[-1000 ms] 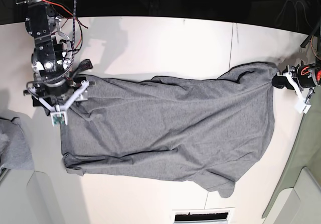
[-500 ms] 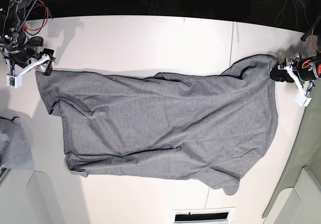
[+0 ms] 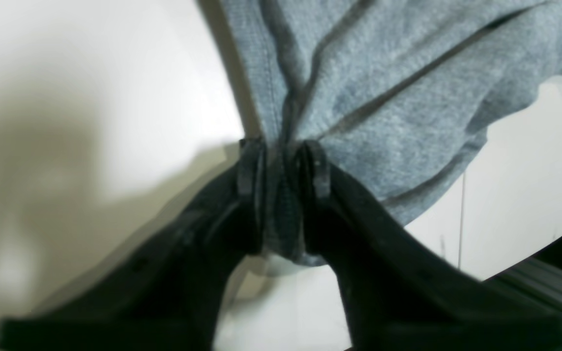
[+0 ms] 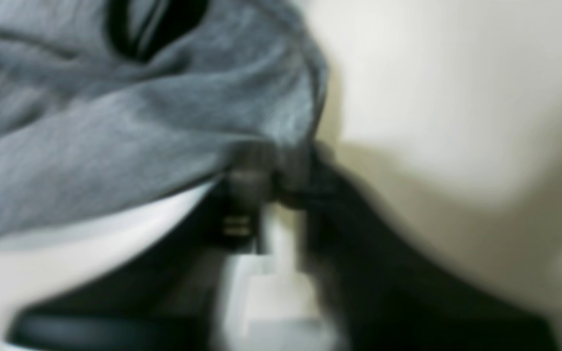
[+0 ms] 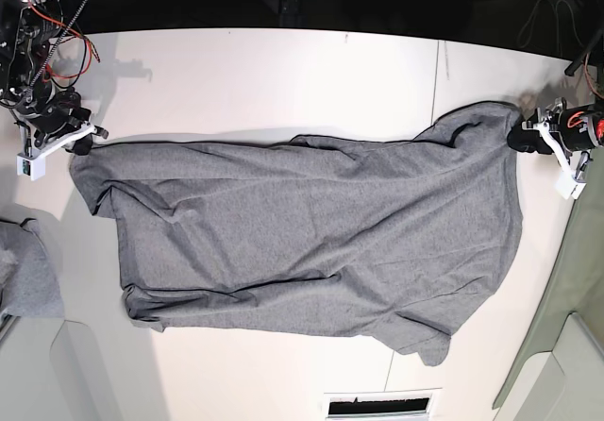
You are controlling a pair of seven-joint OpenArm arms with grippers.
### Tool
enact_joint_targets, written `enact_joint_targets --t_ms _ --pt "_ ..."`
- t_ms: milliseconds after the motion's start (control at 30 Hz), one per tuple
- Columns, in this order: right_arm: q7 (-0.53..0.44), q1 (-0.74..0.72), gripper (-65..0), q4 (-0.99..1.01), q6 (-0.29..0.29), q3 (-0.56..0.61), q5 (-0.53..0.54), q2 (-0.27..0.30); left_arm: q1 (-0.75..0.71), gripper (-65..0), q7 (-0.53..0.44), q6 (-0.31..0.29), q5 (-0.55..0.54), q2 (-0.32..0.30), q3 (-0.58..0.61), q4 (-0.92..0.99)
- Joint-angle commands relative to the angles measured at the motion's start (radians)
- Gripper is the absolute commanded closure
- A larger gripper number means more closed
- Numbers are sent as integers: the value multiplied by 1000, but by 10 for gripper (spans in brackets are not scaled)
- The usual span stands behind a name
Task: Layout the t-shirt on the table in an organized manner, then fold the t-shirt properly
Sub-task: 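Lift the shirt with both grippers and shake it out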
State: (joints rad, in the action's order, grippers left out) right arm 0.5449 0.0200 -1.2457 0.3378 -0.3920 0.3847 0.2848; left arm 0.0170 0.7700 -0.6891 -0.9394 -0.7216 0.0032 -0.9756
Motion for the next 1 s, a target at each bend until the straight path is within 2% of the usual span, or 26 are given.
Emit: enact_joint_targets --t_ms 0,33,133,200,400,500,633,733,833,967 --pt "13 -8 0 -27 31 -3 0 11 16 -40 -9 -9 -14 -35 -7 -13" --pt "36 -8 0 -44 51 -8 2 12 16 0 -9 -9 -15 -43 -7 -16" --pt "105 -5 0 -129 80 -45 38 12 15 0 -9 -9 -38 -84 -7 -46" --pt "135 12 0 -209 95 -89 100 12 12 0 8 -9 -77 -117 -7 -82" --pt "249 48 0 -418 179 -219 278 12 11 0 156 -9 -204 -196 -7 -322" --pt "253 70 0 -470 211 -271 323 12 10 0 225 -9 -258 -222 -7 -454" --pt "260 111 0 -542 220 -331 361 12 10 0 227 -9 -265 -256 -22 -597" --pt "260 148 0 -590 220 -375 376 12 10 0 248 -9 -274 -259 -76 -705" --pt "251 160 0 -601 220 -404 394 13 11 0 208 -9 -254 -255 -128 -793" --pt "195 140 0 -594 220 -383 375 14 11 0 39 -9 -55 -201 -127 -767"
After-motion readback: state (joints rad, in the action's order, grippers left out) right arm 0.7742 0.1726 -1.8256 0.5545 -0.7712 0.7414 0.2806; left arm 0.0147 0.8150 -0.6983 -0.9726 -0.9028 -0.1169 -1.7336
